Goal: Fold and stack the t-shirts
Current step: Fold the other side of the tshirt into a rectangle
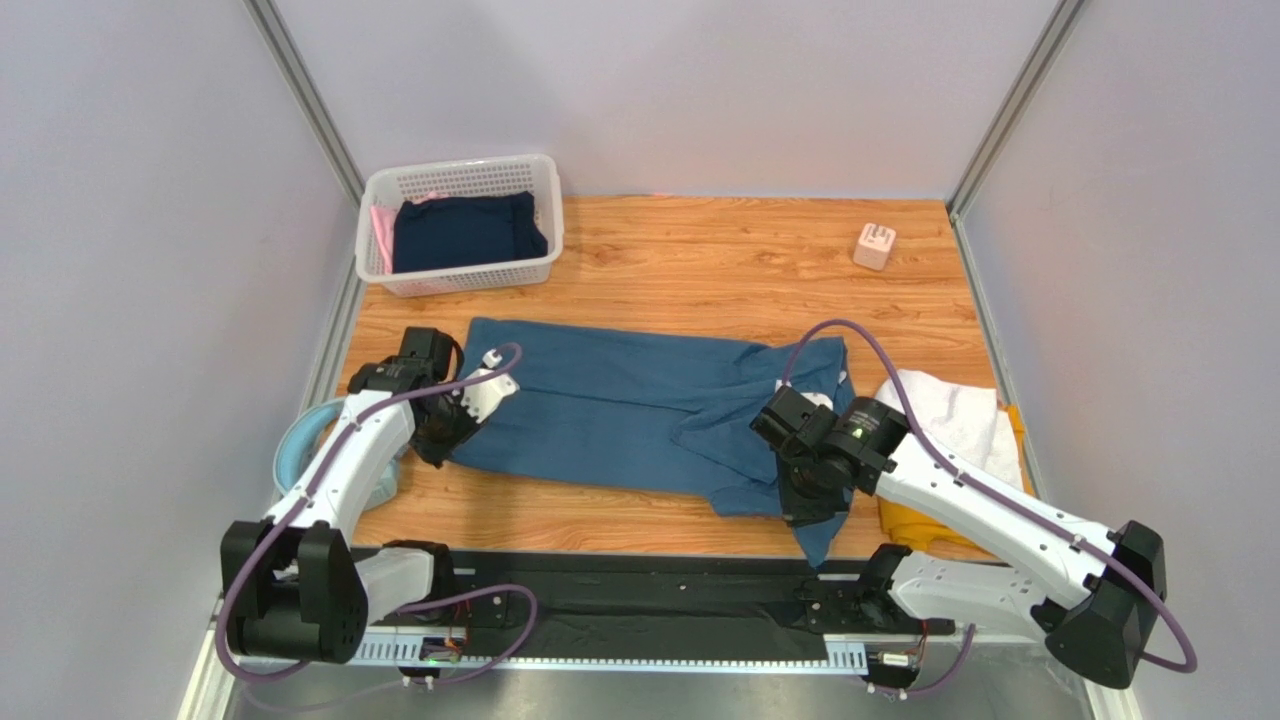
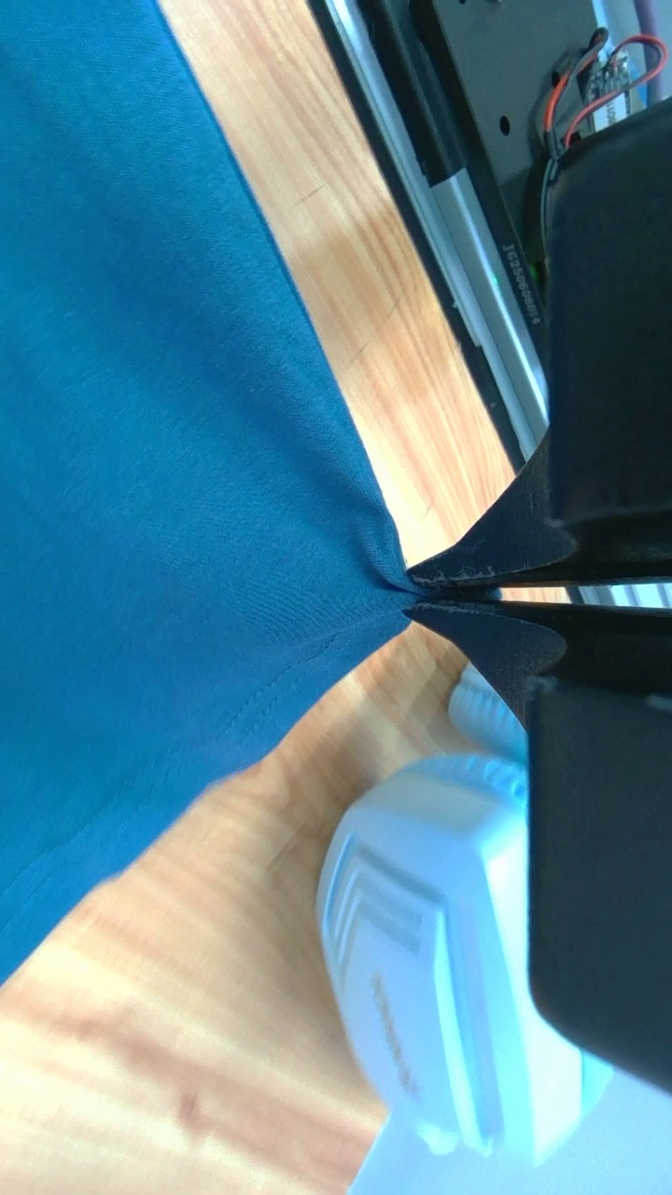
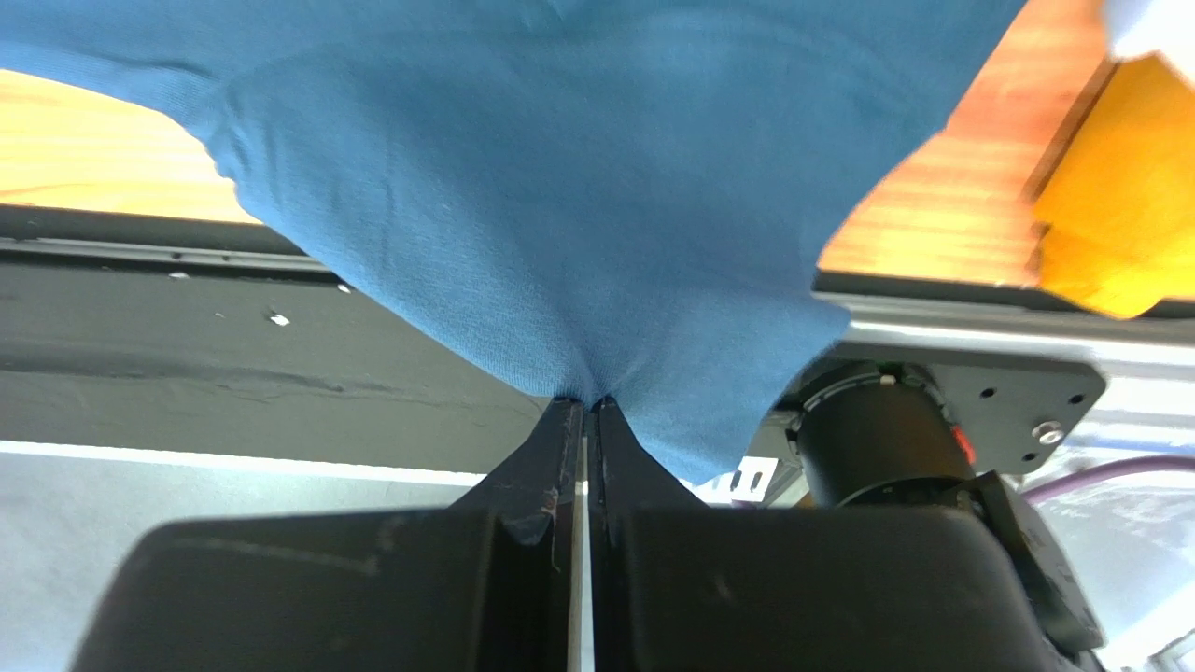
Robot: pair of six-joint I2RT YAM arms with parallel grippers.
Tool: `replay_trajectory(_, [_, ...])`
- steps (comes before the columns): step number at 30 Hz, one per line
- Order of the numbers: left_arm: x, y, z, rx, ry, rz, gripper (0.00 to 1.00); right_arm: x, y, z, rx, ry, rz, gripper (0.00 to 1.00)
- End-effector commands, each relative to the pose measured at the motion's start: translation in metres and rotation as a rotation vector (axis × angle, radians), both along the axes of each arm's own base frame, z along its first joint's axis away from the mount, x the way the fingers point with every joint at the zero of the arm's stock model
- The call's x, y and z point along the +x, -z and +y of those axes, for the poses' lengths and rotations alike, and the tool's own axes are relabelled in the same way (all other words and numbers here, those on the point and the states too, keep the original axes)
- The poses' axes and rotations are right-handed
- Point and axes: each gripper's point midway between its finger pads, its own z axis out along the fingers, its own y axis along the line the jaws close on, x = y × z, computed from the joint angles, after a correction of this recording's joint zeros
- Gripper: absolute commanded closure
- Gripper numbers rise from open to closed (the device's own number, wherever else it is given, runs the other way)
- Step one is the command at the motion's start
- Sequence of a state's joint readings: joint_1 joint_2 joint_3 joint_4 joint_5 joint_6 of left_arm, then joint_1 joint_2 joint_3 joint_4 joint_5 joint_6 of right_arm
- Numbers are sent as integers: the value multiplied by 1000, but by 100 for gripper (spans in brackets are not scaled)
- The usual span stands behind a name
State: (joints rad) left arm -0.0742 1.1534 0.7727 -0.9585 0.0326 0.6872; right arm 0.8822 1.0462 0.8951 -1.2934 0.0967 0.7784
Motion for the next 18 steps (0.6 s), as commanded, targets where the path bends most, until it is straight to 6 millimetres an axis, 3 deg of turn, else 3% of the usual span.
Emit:
replay_trajectory(1, [37, -18, 3, 17, 26, -61, 95, 27, -20, 2, -23, -9, -82, 100])
replay_trajectory(10, [122, -35, 0, 33, 27, -81, 96, 77, -29, -1, -26, 17, -135, 100])
replay_trajectory(18, [158, -16, -2, 36, 14, -22, 96, 113, -25, -7, -29, 56, -160, 100])
